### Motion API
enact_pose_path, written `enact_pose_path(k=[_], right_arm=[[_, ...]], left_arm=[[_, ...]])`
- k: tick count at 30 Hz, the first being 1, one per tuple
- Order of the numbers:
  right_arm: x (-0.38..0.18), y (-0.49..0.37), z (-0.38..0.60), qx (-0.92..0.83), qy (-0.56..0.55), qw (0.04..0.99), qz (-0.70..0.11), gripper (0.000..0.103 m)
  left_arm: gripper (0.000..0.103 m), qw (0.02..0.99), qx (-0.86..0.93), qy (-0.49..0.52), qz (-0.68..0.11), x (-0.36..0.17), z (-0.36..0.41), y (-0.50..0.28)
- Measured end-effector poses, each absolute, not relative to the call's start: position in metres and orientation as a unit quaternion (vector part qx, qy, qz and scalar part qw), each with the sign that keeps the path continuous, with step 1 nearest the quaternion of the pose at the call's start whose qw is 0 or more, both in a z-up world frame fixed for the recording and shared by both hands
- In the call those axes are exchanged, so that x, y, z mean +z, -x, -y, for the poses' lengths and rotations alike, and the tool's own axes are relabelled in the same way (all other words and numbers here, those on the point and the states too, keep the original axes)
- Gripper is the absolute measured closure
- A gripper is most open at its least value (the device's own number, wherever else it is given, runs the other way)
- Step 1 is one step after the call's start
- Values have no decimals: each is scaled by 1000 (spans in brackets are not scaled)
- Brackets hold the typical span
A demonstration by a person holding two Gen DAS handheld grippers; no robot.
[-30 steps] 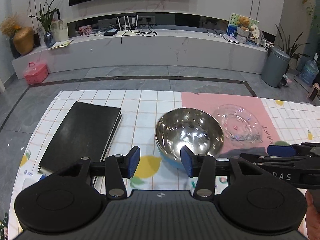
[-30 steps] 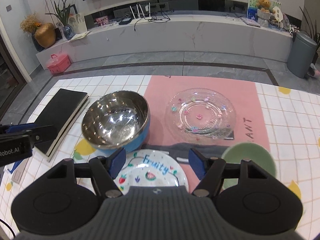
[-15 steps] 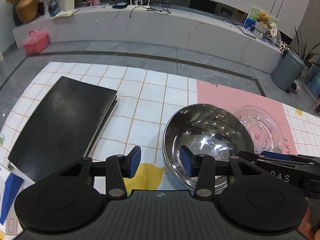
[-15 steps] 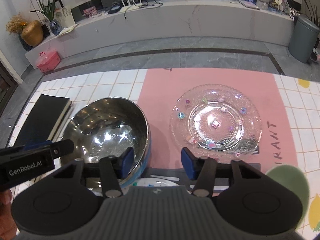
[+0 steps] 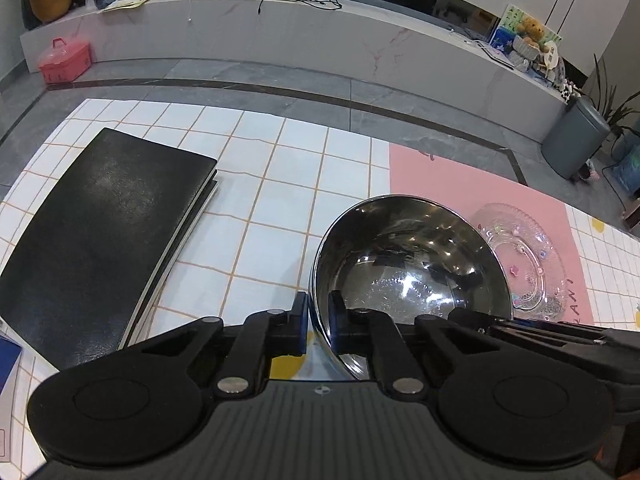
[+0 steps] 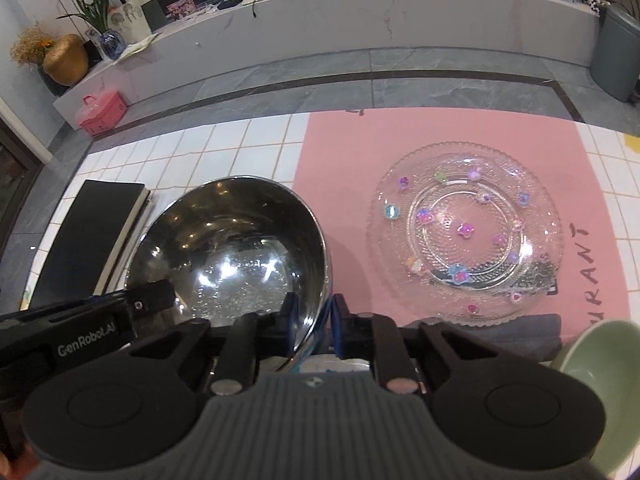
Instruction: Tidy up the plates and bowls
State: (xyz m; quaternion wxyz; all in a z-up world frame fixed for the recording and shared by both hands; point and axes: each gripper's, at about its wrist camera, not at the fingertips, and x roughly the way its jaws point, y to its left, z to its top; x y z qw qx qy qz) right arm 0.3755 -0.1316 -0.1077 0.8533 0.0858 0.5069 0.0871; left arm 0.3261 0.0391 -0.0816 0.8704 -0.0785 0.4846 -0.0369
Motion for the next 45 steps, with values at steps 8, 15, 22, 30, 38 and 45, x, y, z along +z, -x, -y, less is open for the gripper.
enact_pose_path(k=[8,15,22,30,38,45], right_arm=[[-90,-366,136,86,-94,856,-501,91],[-54,-326,149,94,-106,866,-479,92],[-23,-267,163,115,-123,872,-459,92],[5,-203,175,138,-132,874,-446,91],[12,-148,184,155,-141,872,-442,91],[2,-114,185,164,-133,864,-457,91]], left_arm=[[93,879,-39,72,-470,-60,-37,-316],[93,884,-31,83,-459,-25,-36,-280],[93,898,-20,76,-433,12,-29,-224],[93,909,-18,77,-410,38,-27,-168],[93,912,-14,88,-401,42,-29,-121],[93,899,-4,119,-422,27,-36,-89]])
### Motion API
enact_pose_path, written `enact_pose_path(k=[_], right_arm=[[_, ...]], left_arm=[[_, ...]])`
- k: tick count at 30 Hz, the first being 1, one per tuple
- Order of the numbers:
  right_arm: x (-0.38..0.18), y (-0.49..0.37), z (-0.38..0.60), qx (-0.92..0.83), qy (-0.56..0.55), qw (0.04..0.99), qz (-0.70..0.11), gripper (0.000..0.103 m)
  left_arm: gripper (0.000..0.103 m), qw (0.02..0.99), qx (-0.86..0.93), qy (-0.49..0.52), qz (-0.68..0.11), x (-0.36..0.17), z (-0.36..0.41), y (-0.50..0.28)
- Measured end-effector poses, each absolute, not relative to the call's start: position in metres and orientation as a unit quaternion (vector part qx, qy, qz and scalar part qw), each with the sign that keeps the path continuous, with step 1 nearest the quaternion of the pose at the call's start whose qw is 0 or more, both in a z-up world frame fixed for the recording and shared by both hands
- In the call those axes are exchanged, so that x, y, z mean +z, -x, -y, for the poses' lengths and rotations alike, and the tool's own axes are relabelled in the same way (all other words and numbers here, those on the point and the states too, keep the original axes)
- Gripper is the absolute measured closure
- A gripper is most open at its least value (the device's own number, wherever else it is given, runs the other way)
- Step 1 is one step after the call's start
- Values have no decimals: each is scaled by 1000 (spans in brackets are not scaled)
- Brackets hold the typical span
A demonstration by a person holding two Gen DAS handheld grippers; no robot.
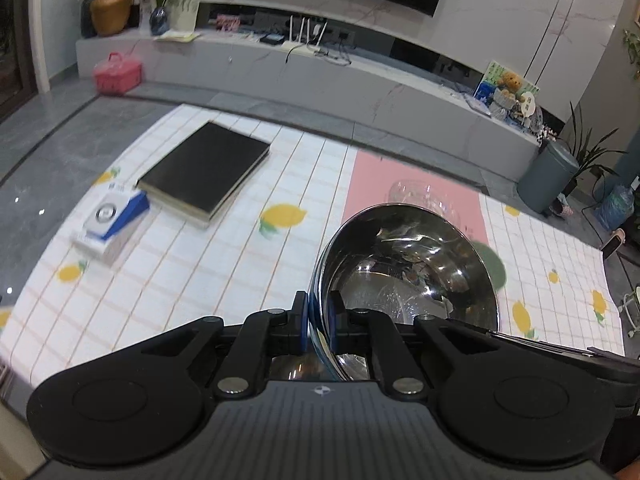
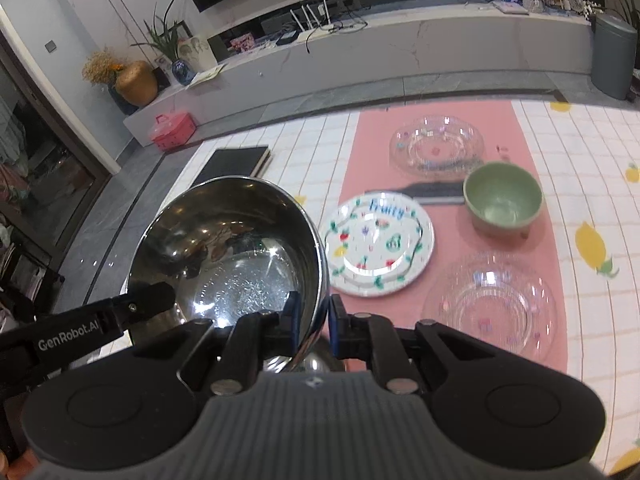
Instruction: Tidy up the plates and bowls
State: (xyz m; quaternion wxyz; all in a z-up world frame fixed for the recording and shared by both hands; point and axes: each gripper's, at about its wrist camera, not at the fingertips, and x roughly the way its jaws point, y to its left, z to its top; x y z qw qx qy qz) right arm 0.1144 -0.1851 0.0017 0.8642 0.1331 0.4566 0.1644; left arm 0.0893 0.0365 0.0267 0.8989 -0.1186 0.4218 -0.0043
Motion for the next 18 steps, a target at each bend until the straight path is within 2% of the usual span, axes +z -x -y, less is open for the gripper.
enact_pose_path(k=[18], right_arm=[[-42,-112,178,175,-120,820,-532,90]], left_arm=[[93,850,16,162,-501,-28,-52,-59]])
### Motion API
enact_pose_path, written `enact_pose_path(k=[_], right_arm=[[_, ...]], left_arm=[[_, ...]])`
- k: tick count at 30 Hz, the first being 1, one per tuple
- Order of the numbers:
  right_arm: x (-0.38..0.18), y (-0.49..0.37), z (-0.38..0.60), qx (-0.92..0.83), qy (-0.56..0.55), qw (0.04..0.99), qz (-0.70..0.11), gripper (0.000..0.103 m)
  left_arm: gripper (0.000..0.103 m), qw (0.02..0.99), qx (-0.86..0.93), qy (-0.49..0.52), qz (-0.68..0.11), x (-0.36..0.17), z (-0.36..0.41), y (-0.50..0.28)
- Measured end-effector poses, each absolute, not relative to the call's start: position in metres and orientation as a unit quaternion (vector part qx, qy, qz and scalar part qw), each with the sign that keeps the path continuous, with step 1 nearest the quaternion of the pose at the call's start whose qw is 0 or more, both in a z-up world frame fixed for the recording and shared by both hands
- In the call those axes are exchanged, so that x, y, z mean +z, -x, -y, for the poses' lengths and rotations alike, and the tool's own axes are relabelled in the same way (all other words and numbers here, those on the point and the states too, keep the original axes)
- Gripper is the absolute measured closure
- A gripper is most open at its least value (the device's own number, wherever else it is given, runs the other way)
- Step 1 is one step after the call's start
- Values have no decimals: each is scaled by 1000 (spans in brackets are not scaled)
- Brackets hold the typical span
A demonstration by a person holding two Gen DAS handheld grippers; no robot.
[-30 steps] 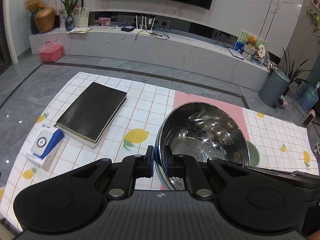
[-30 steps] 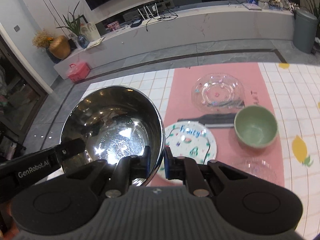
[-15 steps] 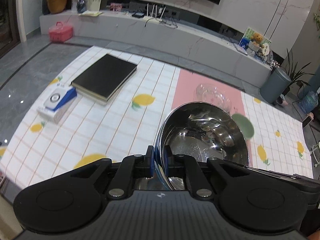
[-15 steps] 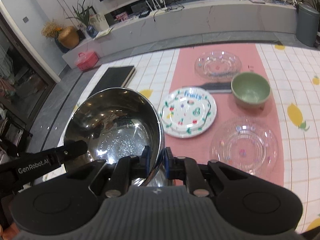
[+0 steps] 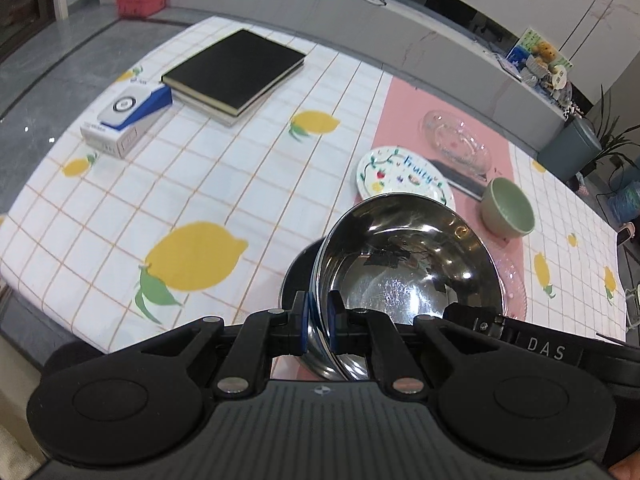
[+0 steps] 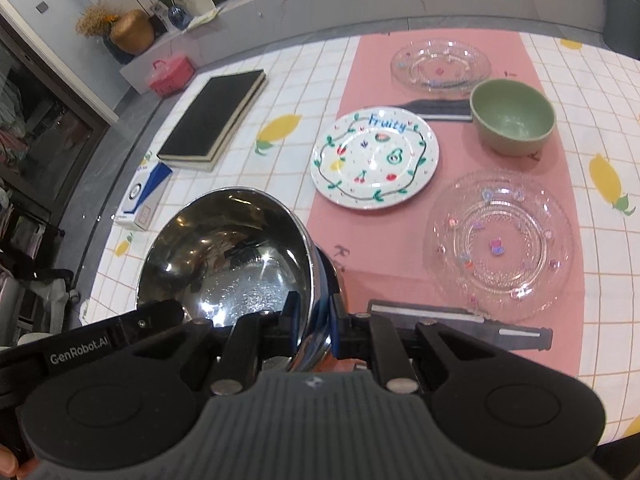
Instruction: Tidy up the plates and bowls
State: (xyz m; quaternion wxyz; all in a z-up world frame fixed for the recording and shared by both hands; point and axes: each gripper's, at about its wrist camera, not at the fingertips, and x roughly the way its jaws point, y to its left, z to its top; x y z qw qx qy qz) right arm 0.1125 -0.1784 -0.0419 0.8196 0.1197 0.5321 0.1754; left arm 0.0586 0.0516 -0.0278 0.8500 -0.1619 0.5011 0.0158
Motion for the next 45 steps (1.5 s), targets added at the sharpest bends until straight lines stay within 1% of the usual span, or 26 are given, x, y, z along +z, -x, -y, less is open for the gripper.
enact_pose_path(k=[5,20,27,31,35,36,37,40,45], right_arm=[[-53,-113,176,168,-113,817,-539,91],[-62,-120,161,163,-85,821,-541,91],[-64,-121,155,161,-65,830,-530,88],[-63,-121,153,166,-62,831,-527,83],[-61,-118,153,169,-58,834,-521,81],[-60,-118,154,171,-59,836,-519,78],[-59,-117,154,171,-60,837,-517,74],[-54,-114,155,172,-54,842,-509,65],[-45,-111,163,172,-62,847,-499,61]], left_arm=[[93,842,21,173,-511,-39,-53,-57],[93,835,41,170,-522,-51,-53,-65],[93,832,46,167,-527,-56,-53,-67],[92,832,47,172,-525,-55,-56,-67],[92,834,47,174,-521,-53,-56,-67],[92,836,47,172,-519,-52,-56,-66],[91,838,48,170,-516,-51,-56,-66],[82,851,50,147,-501,-44,-52,-64],[74,875,40,115,-469,-29,-46,-61]])
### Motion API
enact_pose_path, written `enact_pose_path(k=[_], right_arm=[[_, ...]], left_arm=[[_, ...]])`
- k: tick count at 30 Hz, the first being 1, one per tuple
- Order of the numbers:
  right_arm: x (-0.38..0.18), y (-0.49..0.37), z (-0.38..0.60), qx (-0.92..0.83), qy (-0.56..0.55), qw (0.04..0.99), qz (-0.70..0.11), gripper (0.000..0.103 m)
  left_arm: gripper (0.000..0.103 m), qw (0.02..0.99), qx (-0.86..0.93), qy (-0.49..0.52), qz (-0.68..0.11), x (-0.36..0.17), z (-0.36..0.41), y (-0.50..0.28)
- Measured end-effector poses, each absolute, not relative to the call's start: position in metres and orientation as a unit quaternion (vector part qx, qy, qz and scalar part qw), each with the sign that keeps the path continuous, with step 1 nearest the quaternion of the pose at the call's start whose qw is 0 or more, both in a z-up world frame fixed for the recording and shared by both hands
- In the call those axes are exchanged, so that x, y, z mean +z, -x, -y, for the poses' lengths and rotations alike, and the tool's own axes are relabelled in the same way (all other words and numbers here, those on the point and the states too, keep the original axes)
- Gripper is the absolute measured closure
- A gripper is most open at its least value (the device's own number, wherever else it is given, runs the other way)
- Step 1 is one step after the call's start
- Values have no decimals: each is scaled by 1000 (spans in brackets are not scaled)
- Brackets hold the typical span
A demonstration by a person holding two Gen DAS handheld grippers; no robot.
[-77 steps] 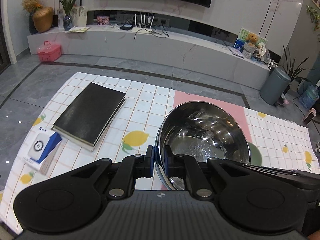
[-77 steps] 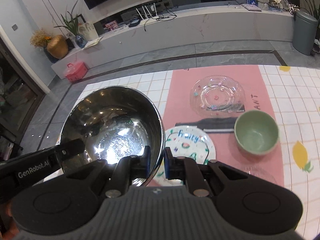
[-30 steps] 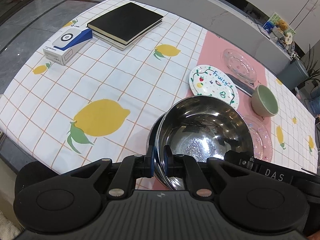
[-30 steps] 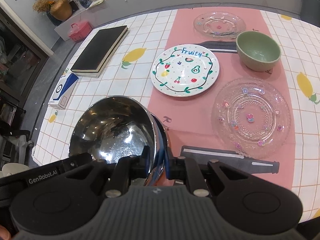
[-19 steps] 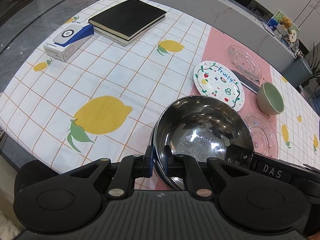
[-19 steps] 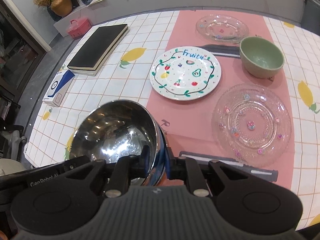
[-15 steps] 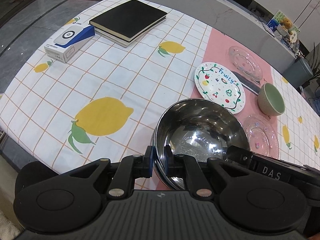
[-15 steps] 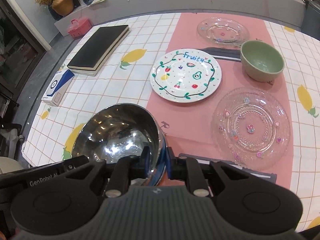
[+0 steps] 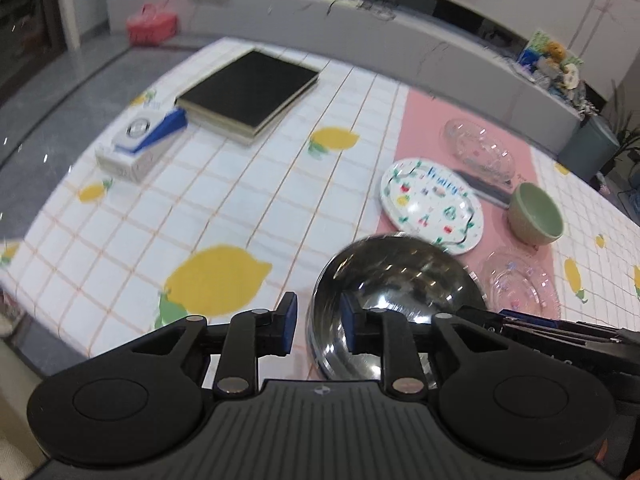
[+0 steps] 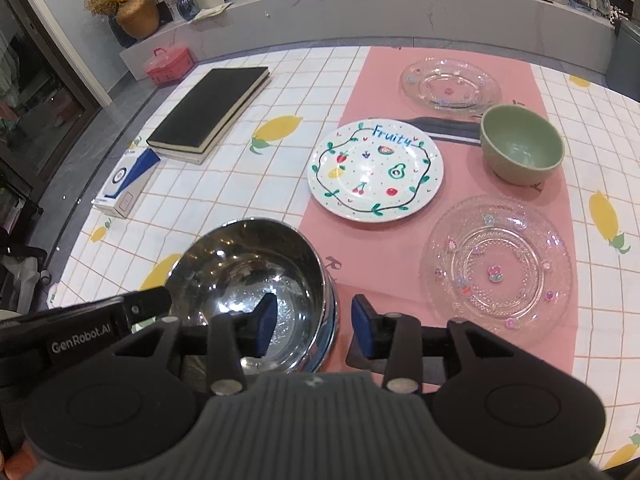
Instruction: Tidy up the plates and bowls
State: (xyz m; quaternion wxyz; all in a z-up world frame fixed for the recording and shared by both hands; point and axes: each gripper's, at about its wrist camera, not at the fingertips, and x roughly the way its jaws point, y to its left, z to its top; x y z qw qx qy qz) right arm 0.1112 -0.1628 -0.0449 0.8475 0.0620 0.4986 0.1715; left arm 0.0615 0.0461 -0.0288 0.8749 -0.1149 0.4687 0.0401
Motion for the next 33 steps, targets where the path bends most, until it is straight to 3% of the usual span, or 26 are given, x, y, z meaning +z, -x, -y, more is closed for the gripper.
enact_pose_path(k=[15,30,33], right_arm=[[-16,-124,229,123,-125,894,-413,56],[-62,-168,279,81,-196,873,-438,61],[-71,-177,273,93,-186,875,-438,61]], left_arm=[[68,903,-47,93,-417,8,-23,-95],[68,876,-94,110,-459,-18,-9,-162],[64,867,-100,100,-478,-23,-11,-182]])
